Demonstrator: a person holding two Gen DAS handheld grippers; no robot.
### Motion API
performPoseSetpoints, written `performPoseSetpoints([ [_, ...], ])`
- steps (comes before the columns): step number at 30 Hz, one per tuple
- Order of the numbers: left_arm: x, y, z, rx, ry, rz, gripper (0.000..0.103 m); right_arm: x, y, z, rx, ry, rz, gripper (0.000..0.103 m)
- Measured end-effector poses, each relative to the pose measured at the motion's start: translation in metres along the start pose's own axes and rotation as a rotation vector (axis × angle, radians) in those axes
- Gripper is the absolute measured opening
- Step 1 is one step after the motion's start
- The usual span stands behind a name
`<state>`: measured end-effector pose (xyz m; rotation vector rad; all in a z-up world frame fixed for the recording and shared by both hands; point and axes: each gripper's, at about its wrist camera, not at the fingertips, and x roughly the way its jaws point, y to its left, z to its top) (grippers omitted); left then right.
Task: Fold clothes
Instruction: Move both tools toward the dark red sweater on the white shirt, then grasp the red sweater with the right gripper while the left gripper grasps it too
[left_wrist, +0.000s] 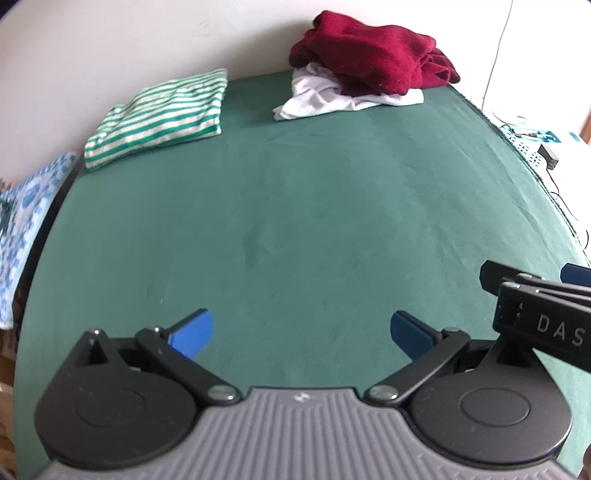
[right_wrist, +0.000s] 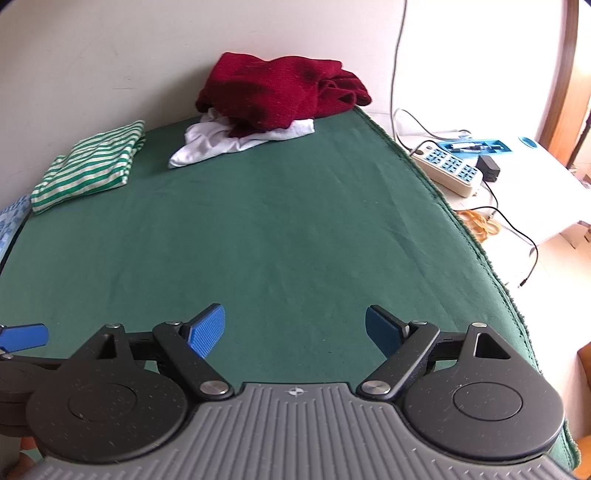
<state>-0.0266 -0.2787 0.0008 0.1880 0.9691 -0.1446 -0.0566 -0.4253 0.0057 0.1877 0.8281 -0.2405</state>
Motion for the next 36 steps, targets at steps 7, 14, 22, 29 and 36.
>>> performPoseSetpoints([
  [7, 0.007, 0.008, 0.014, 0.033, -0.008, -0.050, 0.103, 0.001, 0.005, 0.007, 0.020, -0.013, -0.057, 0.086],
  [14, 0.018, 0.021, 0.035, 0.100, -0.033, -0.079, 0.103, 0.009, 0.022, 0.019, 0.043, -0.013, -0.105, 0.085],
  [22, 0.045, 0.040, 0.100, 0.163, -0.007, -0.236, 0.102, 0.028, 0.034, 0.072, 0.001, -0.044, -0.013, 0.084],
  [29, 0.091, 0.032, 0.200, 0.227, -0.089, -0.169, 0.102, 0.105, 0.008, 0.187, -0.007, -0.047, 0.039, 0.084],
  [36, 0.157, 0.035, 0.255, 0.091, -0.008, -0.140, 0.102, 0.199, -0.024, 0.286, 0.100, -0.006, 0.073, 0.085],
])
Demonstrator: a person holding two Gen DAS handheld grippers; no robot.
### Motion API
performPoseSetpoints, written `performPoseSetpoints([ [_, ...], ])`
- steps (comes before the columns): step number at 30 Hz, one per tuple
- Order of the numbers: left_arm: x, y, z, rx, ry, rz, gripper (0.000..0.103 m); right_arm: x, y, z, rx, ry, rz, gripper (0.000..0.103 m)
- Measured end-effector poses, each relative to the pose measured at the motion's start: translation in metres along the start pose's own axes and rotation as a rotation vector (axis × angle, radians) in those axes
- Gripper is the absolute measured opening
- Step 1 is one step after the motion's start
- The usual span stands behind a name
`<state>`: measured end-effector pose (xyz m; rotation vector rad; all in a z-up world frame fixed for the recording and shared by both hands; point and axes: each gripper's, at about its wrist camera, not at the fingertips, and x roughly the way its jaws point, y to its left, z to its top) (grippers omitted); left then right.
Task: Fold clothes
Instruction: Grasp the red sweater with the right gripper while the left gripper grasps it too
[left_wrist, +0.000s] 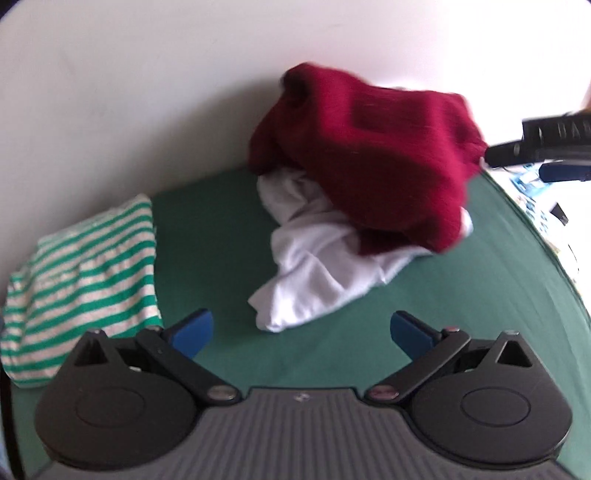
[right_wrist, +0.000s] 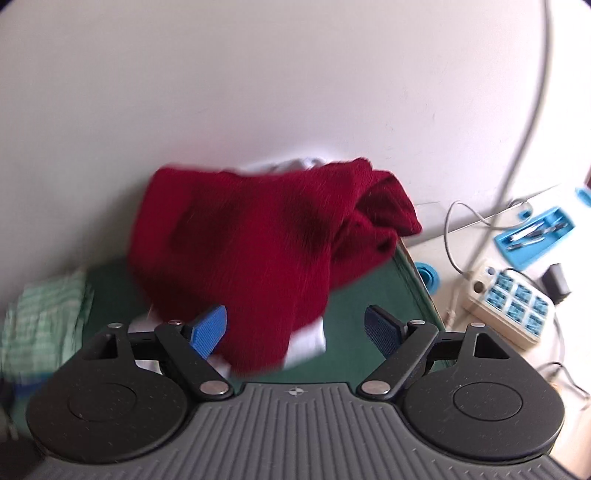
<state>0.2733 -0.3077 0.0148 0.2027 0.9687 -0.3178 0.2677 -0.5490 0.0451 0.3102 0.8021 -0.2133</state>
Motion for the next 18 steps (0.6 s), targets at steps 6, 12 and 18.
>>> performPoseSetpoints([
  [6, 0.015, -0.006, 0.004, -0.064, 0.039, 0.021, 0.102, 0.059, -0.006, 0.014, 0.019, 0.039, 0.114, 0.066],
  [12, 0.009, -0.018, 0.012, 0.060, -0.006, 0.106, 0.102, 0.015, -0.002, -0.015, -0.145, -0.024, 0.276, 0.001],
  [18, 0.023, -0.012, 0.065, -0.015, -0.048, 0.044, 0.102, -0.024, -0.031, -0.069, -0.281, 0.028, 0.295, 0.000],
])
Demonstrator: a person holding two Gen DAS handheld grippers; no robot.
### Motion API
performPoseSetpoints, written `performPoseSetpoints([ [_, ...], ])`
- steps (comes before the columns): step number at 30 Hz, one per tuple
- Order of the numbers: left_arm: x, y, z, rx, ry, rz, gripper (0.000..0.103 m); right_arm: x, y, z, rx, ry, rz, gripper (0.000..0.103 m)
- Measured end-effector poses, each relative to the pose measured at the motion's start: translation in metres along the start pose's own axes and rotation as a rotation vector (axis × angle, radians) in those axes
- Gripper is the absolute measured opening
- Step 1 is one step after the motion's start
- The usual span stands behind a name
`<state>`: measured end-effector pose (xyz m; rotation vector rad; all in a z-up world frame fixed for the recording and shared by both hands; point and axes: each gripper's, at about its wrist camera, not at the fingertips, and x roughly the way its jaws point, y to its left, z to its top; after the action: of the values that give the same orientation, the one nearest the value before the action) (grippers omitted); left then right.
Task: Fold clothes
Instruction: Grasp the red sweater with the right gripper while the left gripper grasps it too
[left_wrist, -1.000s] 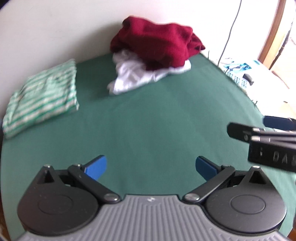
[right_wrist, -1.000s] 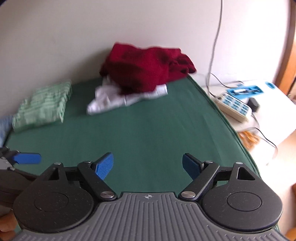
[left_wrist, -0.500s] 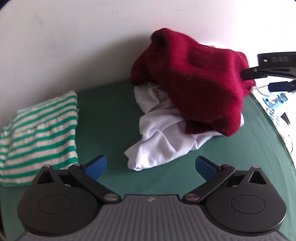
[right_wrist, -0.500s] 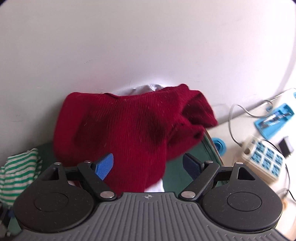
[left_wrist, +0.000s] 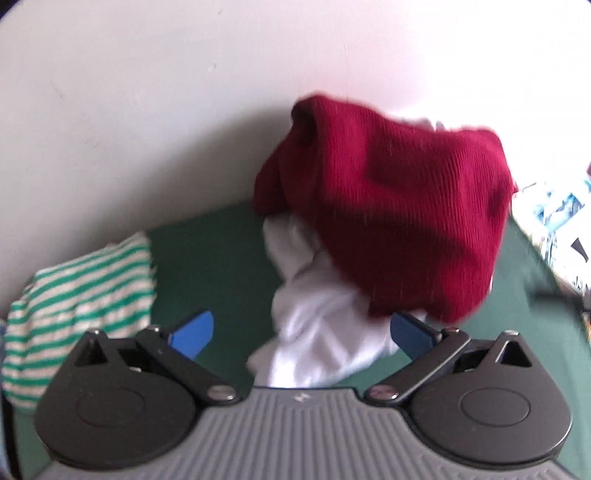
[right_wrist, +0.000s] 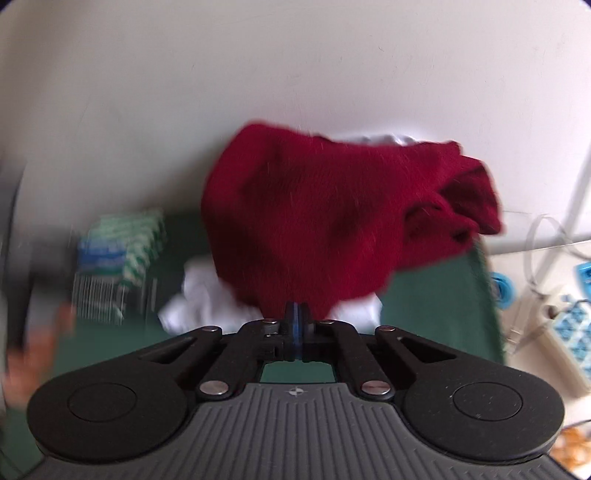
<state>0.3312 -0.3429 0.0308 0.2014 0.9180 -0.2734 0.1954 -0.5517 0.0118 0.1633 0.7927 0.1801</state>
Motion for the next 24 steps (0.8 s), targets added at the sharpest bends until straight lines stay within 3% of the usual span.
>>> performPoseSetpoints([
  [3, 0.027, -0.007, 0.031, -0.055, 0.013, -0.018, 0.102, -0.010, -0.009, -0.016, 0.014, 0.024, -0.012, 0.000],
  [4, 0.036, -0.010, 0.039, -0.069, 0.021, -0.023, 0.102, -0.012, -0.011, -0.016, 0.027, 0.018, -0.023, 0.005],
  [6, 0.054, -0.020, 0.049, -0.054, 0.037, -0.007, 0.102, -0.018, -0.015, -0.014, 0.057, -0.016, -0.054, 0.029],
  [7, 0.063, -0.026, 0.054, -0.042, 0.046, 0.003, 0.102, -0.020, -0.018, -0.012, 0.078, -0.038, -0.064, 0.050],
  [8, 0.070, -0.031, 0.055, -0.023, 0.051, 0.013, 0.097, -0.023, -0.022, -0.010, 0.098, -0.060, -0.074, 0.060],
  [10, 0.072, -0.037, 0.052, 0.001, 0.045, -0.014, 0.072, -0.029, -0.026, -0.008, 0.128, -0.108, -0.088, 0.062],
  [11, 0.067, -0.038, 0.049, 0.001, 0.046, -0.040, 0.041, -0.030, -0.027, -0.004, 0.128, -0.128, -0.095, 0.064],
  [12, 0.061, -0.038, 0.046, -0.001, 0.051, -0.063, 0.021, -0.028, -0.029, 0.002, 0.130, -0.145, -0.109, 0.066],
  [13, 0.055, -0.038, 0.041, 0.011, 0.047, -0.069, 0.019, -0.024, -0.030, 0.008, 0.133, -0.160, -0.127, 0.068],
  [19, 0.024, -0.034, 0.008, 0.072, 0.023, -0.065, 0.007, 0.027, -0.047, 0.063, 0.291, -0.212, -0.112, 0.068],
  [21, 0.010, -0.036, -0.003, 0.077, 0.011, -0.067, 0.004, 0.056, -0.048, 0.077, 0.315, -0.147, -0.106, 0.069],
  [22, 0.002, -0.037, -0.009, 0.081, 0.000, -0.073, 0.004, 0.071, -0.047, 0.083, 0.325, -0.107, -0.105, 0.048],
  [23, -0.007, -0.038, -0.013, 0.087, -0.010, -0.078, 0.004, 0.079, -0.047, 0.084, 0.346, -0.076, -0.094, 0.006],
  [24, -0.014, -0.038, -0.017, 0.095, -0.020, -0.078, 0.004, 0.078, -0.042, 0.082, 0.341, -0.077, -0.074, 0.009],
])
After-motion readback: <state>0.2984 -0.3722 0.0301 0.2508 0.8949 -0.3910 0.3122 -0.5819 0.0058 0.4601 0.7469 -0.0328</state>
